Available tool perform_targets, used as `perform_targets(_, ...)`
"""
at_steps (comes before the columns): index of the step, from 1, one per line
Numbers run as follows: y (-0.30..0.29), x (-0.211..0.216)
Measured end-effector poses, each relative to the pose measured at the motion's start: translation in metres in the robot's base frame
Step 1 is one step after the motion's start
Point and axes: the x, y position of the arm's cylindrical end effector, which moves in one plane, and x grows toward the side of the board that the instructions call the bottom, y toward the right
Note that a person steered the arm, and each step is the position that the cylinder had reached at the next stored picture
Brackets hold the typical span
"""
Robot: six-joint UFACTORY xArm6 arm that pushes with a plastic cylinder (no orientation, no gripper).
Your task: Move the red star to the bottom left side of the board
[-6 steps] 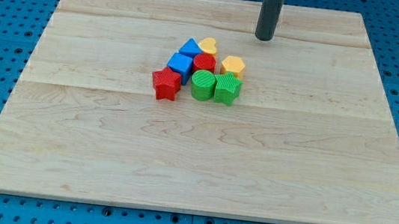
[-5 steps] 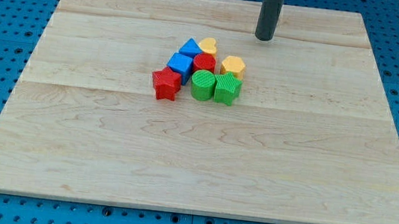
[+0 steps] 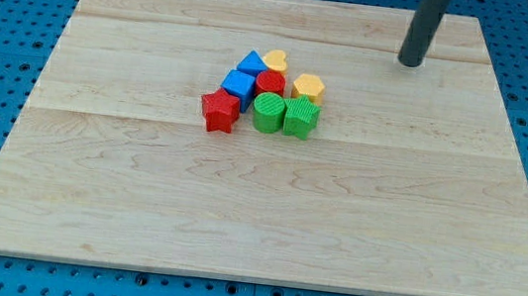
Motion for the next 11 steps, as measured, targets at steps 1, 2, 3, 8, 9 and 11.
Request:
perform_targets(1,-0.041,0.027)
perform_targets(2,-0.074,0.055)
perform_targets(3,-0.089,0.055)
perform_targets(8,-0.182,0.072)
perform_targets(9,-0.214,0.099)
perform_targets(11,-0.232,0.133)
